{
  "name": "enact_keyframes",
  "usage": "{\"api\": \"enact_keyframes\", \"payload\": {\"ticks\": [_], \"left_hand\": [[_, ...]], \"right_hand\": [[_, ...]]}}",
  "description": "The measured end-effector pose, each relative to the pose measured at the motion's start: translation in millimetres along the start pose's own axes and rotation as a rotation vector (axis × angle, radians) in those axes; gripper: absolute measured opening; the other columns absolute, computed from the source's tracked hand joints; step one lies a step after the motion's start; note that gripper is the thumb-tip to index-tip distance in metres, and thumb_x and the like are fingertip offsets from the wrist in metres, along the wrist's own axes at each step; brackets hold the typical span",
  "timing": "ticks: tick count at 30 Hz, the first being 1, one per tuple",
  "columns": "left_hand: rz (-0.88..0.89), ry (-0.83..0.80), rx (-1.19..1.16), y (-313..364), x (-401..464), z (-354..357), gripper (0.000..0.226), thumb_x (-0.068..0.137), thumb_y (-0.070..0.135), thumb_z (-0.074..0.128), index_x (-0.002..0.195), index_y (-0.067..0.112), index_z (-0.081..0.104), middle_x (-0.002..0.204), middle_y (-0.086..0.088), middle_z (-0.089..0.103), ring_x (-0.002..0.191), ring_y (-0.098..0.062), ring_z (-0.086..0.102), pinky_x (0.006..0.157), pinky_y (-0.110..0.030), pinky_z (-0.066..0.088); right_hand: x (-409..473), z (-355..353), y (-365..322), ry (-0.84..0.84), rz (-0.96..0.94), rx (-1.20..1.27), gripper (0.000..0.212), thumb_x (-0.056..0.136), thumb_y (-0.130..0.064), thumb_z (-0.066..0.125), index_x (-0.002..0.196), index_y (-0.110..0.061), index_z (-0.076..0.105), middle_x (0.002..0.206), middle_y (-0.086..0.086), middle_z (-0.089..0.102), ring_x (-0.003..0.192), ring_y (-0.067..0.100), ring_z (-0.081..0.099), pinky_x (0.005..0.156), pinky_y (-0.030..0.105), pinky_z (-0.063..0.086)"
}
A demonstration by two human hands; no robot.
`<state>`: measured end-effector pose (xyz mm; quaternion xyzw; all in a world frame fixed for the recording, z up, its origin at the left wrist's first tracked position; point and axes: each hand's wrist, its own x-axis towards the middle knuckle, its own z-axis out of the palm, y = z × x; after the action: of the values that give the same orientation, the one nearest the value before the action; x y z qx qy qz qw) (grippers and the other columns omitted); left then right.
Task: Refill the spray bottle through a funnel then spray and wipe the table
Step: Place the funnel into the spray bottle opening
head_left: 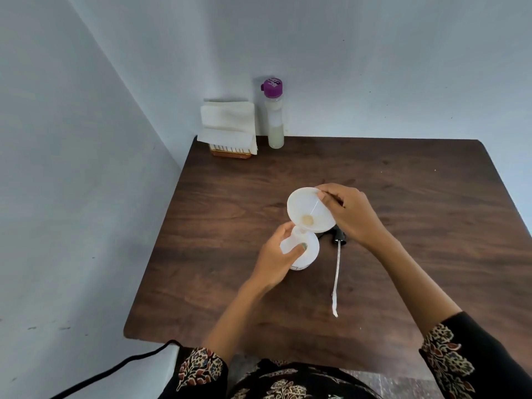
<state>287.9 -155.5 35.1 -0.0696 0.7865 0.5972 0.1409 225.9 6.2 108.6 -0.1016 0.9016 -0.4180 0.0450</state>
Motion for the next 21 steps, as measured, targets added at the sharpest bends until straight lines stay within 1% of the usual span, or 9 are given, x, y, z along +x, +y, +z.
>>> {"api": "enact_keyframes", "payload": {"ticks": [2,4,8,10,12,14,17,19,21], "left_hand": [[0.012,0.031,-0.004,0,0,2,0.047,0.076,0.041,0.066,0.12,0.033,0.053,0.119,0.013,0.062,0.114,-0.005,0.054,0.097,-0.036,0.048],[0.019,0.059,0.013,1,0,4,0.046,0.075,0.045,0.066,0.118,0.033,0.055,0.116,0.014,0.063,0.111,-0.004,0.056,0.095,-0.034,0.049],[0.02,0.103,0.037,0,2,5,0.046,0.074,0.055,0.062,0.115,0.036,0.057,0.116,0.015,0.065,0.109,-0.006,0.058,0.094,-0.038,0.051],[0.022,0.11,0.046,0,3,5,0.042,0.077,0.053,0.062,0.115,0.036,0.058,0.116,0.015,0.064,0.11,-0.007,0.057,0.094,-0.038,0.051],[0.023,0.119,0.042,1,4,4,0.034,0.077,0.048,0.063,0.11,0.038,0.059,0.111,0.017,0.064,0.108,-0.008,0.058,0.092,-0.037,0.052],[0.018,0.138,0.031,0,5,4,0.032,0.075,0.045,0.063,0.106,0.037,0.06,0.105,0.016,0.065,0.102,-0.008,0.06,0.089,-0.037,0.053],[0.007,0.161,0.021,-4,7,5,0.044,0.073,0.042,0.064,0.113,0.024,0.063,0.11,0.007,0.066,0.102,-0.012,0.061,0.089,-0.038,0.053],[0.01,0.156,0.023,-3,7,5,0.042,0.076,0.04,0.067,0.115,0.023,0.062,0.11,0.008,0.065,0.1,-0.011,0.061,0.088,-0.035,0.052],[0.009,0.15,0.023,-3,8,6,0.038,0.08,0.035,0.069,0.115,0.022,0.062,0.108,0.01,0.064,0.099,-0.01,0.059,0.088,-0.034,0.051]], "right_hand": [[0,1,0,0.008,0.003,0.004,0.028,0.098,-0.017,0.044,0.117,-0.012,0.064,0.113,-0.001,0.067,0.095,0.006,0.053,0.07,0.007,0.036],[1,1,0,0.02,0.0,0.002,0.028,0.098,-0.018,0.044,0.117,-0.012,0.064,0.113,0.0,0.067,0.095,0.006,0.053,0.069,0.006,0.036],[2,3,-3,0.011,-0.013,-0.012,0.028,0.098,-0.018,0.045,0.118,-0.012,0.064,0.113,0.0,0.067,0.096,0.006,0.053,0.067,0.005,0.035],[3,4,-4,0.006,-0.019,-0.026,0.028,0.098,-0.017,0.045,0.119,-0.012,0.064,0.115,0.0,0.067,0.096,0.005,0.052,0.068,0.003,0.035],[4,7,-5,-0.006,-0.025,-0.061,0.029,0.098,-0.017,0.046,0.121,-0.012,0.063,0.117,0.001,0.067,0.097,0.006,0.053,0.069,0.002,0.034],[3,12,-6,-0.032,-0.027,-0.103,0.03,0.098,-0.016,0.045,0.122,-0.013,0.062,0.118,0.001,0.067,0.099,0.01,0.056,0.07,0.008,0.037],[1,20,-5,-0.054,-0.011,-0.174,0.031,0.098,-0.019,0.044,0.123,-0.016,0.061,0.118,0.001,0.067,0.1,0.015,0.06,0.073,0.017,0.038],[2,19,-3,-0.044,0.009,-0.226,0.031,0.098,-0.022,0.043,0.124,-0.019,0.06,0.116,0.0,0.068,0.099,0.016,0.061,0.068,0.019,0.039],[3,15,-2,-0.064,0.022,-0.268,0.031,0.099,-0.026,0.042,0.125,-0.021,0.058,0.118,-0.002,0.067,0.101,0.016,0.06,0.061,0.014,0.035]]}}
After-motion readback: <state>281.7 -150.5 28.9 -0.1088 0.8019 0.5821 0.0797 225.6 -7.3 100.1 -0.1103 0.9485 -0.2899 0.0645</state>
